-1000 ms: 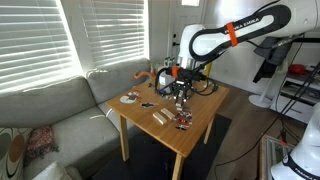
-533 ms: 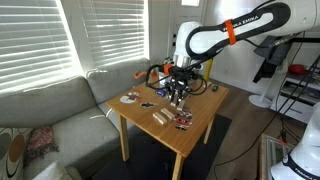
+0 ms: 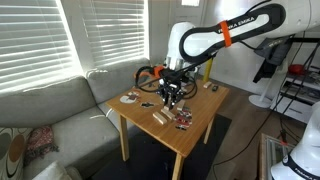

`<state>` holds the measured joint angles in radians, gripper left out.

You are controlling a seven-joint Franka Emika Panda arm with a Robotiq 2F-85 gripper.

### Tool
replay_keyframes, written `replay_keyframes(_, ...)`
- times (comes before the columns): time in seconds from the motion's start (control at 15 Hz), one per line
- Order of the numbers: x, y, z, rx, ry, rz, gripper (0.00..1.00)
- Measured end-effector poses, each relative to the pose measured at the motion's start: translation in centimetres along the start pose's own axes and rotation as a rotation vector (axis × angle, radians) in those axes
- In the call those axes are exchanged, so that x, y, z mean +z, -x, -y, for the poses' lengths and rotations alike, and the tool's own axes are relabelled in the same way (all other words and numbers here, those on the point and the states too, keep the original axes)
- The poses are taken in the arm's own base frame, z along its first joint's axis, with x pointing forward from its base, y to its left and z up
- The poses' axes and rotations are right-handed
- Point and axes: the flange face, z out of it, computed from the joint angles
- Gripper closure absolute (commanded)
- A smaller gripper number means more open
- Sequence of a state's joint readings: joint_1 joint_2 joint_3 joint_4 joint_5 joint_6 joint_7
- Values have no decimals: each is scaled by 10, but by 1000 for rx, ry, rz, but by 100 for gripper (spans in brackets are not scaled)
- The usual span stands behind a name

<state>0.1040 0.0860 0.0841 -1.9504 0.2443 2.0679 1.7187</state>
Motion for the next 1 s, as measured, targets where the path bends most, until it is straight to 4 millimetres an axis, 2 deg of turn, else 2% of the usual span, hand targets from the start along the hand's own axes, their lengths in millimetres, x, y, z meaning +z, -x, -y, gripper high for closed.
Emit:
replay_keyframes(0.6, 13, 12, 20, 28, 1, 7, 93)
replay_keyframes(1.0, 20, 17, 20, 39, 12, 12, 93)
